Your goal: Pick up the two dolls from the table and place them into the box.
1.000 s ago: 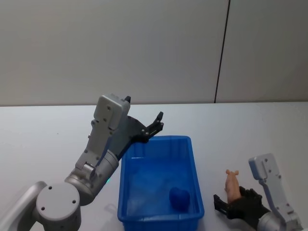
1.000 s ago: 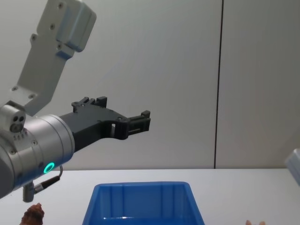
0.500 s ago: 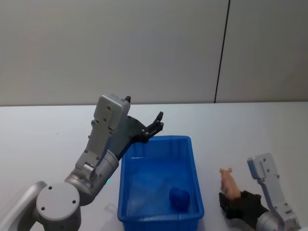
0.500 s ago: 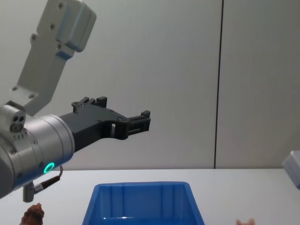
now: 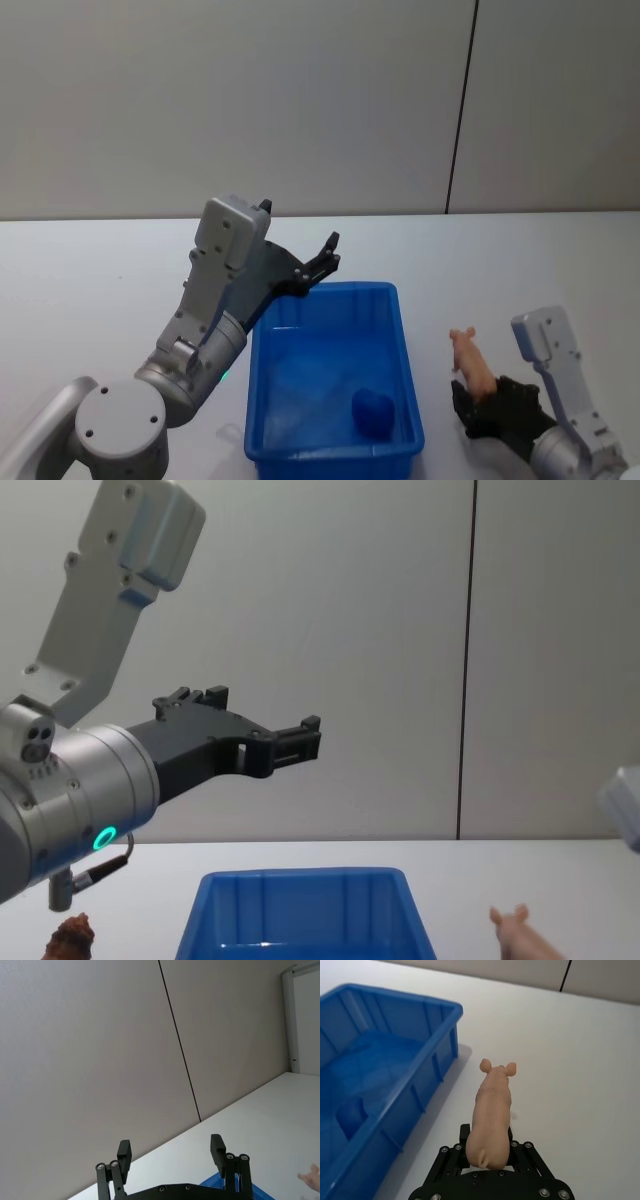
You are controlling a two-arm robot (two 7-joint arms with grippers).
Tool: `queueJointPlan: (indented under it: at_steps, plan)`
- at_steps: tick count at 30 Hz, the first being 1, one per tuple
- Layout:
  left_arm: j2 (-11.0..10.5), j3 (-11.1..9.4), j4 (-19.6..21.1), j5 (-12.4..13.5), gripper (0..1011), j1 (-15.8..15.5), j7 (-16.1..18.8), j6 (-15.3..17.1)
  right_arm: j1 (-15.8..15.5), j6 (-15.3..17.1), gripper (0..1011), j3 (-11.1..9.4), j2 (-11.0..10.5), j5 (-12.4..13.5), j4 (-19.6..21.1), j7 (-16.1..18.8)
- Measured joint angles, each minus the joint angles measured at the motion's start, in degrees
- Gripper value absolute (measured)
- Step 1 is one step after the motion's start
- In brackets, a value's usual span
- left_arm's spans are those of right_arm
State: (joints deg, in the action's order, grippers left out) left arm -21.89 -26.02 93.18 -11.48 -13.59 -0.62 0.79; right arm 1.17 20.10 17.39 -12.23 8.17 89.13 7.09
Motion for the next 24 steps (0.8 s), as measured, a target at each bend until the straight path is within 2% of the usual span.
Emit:
queueJointPlan:
  at_steps: [6, 13, 20, 24]
  plan:
    - [0.0, 0.0, 0.0, 0.0, 1001, 0.0, 0.0, 0.0, 0.3, -2.0, 334, 0.0, -0.1, -1.5, 1.8, 0.7]
    - [0.0, 0.0, 0.0, 0.0, 1001, 0.0, 0.0, 0.0, 1.1, -4.3, 334, 0.3, -0.1, -3.5, 4.0, 3.2]
    - [0.0, 0.0, 0.0, 0.0, 1001, 0.0, 0.0, 0.0, 2.3, -5.5, 334, 0.9, 0.1, -5.6, 5.4, 7.0]
    - [0.0, 0.0, 0.0, 0.0, 1001, 0.0, 0.0, 0.0, 3.5, -5.7, 334, 1.3, 0.5, -7.0, 5.7, 10.4]
